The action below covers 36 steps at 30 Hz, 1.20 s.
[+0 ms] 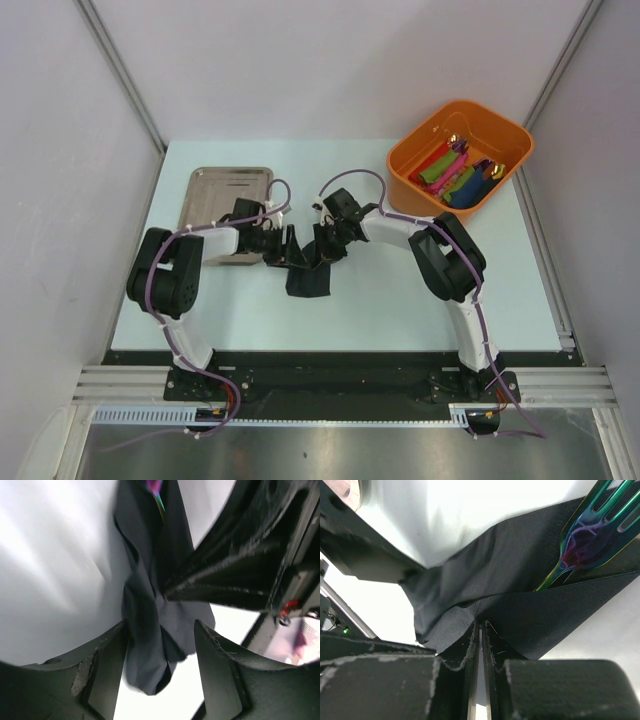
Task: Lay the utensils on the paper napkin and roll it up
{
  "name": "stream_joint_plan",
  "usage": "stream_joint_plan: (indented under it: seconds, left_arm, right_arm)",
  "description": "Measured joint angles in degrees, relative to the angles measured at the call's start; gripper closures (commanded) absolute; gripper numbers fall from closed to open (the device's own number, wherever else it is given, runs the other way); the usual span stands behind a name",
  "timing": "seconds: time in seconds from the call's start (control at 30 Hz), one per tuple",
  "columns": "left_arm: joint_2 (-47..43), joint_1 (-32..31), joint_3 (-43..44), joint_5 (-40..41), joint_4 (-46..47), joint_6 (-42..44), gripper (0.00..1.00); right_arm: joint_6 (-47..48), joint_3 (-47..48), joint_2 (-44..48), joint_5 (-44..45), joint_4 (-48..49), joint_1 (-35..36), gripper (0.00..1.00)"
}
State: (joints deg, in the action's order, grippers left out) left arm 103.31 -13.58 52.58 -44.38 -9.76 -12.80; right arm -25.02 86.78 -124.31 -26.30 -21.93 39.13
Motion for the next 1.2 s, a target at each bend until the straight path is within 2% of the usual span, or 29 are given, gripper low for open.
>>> stream_joint_plan:
  seconds: [0.17,0.3,0.83,1.03,1.13,1.17,1.2]
  left_arm:
    - [0.24,1.11,0.83,1.16,0.22,0.9,0.36]
    - [0.57,3.58,0.76,0.24,0.09,1.31,0.43]
    - [0.83,7.19,-3.93,-8.68,-0.15,1.79,0.52]
    - [0.83,7.04,-4.57,-9.44,-0.28,1.25,0.54]
    - [0.76,6.91,-5.29,-9.77,-0.09,0.92,0.52]
    - [0.66,6.91,-5.6,-9.9,0.04,0.68,0.41]
    - [0.33,6.88,-6.14,-9.92,0.37,0.22,0.37]
  right_arm:
    - [0.0,0.0,0.0,0.0,0.0,0.0,0.9]
    - [0.0,0.0,0.0,-0.02,0.0,0.02,0.9]
    - [0.0,0.0,0.0,0.0,0.0,0.0,0.91]
    - [0.02,0.0,0.0,-0.02,0.02,0.0,0.91]
    - [0.02,0.0,0.0,0.0,0.02,0.0,0.91]
    - [0.02,0.0,0.0,0.0,0.02,0.0,0.91]
    - [0.0,-0.02,0.0,0.0,0.02,0.0,0.91]
